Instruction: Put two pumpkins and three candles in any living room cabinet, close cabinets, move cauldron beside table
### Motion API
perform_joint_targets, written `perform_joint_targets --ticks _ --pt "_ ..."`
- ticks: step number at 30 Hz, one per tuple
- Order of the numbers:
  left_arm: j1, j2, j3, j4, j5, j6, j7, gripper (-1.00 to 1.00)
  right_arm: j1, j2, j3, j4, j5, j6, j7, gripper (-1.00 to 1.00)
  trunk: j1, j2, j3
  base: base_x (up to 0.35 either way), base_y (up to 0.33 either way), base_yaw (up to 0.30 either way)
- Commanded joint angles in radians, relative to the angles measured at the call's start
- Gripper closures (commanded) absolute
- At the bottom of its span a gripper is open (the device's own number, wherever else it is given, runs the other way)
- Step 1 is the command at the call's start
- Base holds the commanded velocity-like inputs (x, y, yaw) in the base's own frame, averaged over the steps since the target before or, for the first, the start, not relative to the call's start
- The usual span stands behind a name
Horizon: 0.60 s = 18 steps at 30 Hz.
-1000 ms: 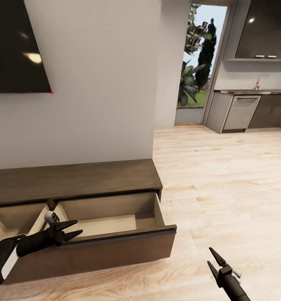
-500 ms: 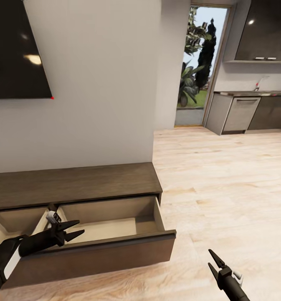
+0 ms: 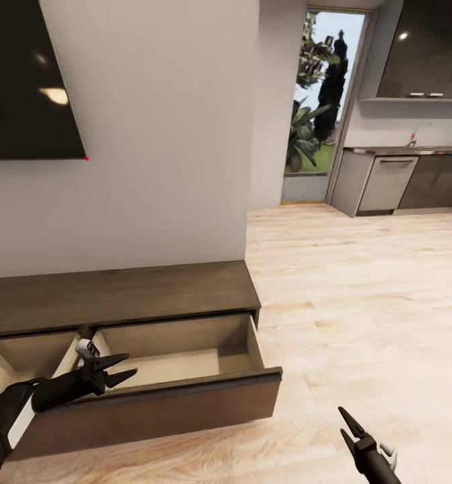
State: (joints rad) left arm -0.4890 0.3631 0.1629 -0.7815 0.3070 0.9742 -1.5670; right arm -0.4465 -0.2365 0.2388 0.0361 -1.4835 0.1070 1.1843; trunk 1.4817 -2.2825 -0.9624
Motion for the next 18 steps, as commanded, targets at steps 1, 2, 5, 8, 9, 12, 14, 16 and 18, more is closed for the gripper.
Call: perform_joint_targets --ticks 1,2,5,8,9,12,14,16,18 --pt "0.0 0.0 0.0 0.0 0.0 0.011 -0.004 -1.0 -0.001 0.0 0.008 0.004 -0.011 0.009 0.006 -1.0 -0.001 0.0 -0.001 -0.202 0.0 0.0" --pt "0.0 0.0 0.0 0.0 0.0 0.011 -0.004 -1.0 -0.001 0.0 0.008 0.004 -0.011 0.007 0.006 -1.0 -0.001 0.0 -0.001 -0.234 0.0 0.0" --pt "0.0 -0.001 0.0 -0.001 -0.001 0.011 -0.004 -1.0 -0.001 0.0 0.008 0.004 -0.01 0.004 0.007 -1.0 -0.001 0.0 -0.001 -0.27 -0.008 0.0" --pt "0.0 -0.001 0.0 -0.001 -0.002 0.01 -0.004 -1.0 -0.001 0.0 0.008 0.004 -0.009 0.003 0.007 -1.0 -0.001 0.0 -0.001 -0.281 -0.101 0.0" --pt "0.0 -0.001 0.0 -0.001 -0.002 0.01 -0.004 -1.0 -0.001 0.0 0.008 0.004 -0.009 0.003 0.007 -1.0 -0.001 0.0 -0.001 -0.27 -0.154 0.0" --pt "0.0 -0.001 0.0 -0.001 -0.002 0.009 -0.004 -1.0 -0.001 0.0 0.008 0.004 -0.009 0.002 0.008 -1.0 -0.001 0.0 -0.001 -0.262 -0.176 0.0" --pt "0.0 -0.001 0.0 -0.001 -0.003 0.009 -0.004 -1.0 -0.001 0.0 0.008 0.004 -0.009 0.002 0.008 -1.0 -0.001 0.0 -0.001 -0.242 -0.2 0.0" --pt "0.0 -0.001 0.0 -0.001 -0.003 0.009 -0.004 -1.0 -0.001 0.0 0.008 0.004 -0.009 0.002 0.008 -1.0 -0.001 0.0 -0.001 -0.185 -0.241 0.0" --pt "0.0 -0.001 0.0 -0.002 -0.004 0.009 -0.004 -1.0 -0.001 0.001 0.008 0.004 -0.009 0.002 0.008 -1.0 -0.001 0.0 -0.001 -0.133 -0.271 0.0"
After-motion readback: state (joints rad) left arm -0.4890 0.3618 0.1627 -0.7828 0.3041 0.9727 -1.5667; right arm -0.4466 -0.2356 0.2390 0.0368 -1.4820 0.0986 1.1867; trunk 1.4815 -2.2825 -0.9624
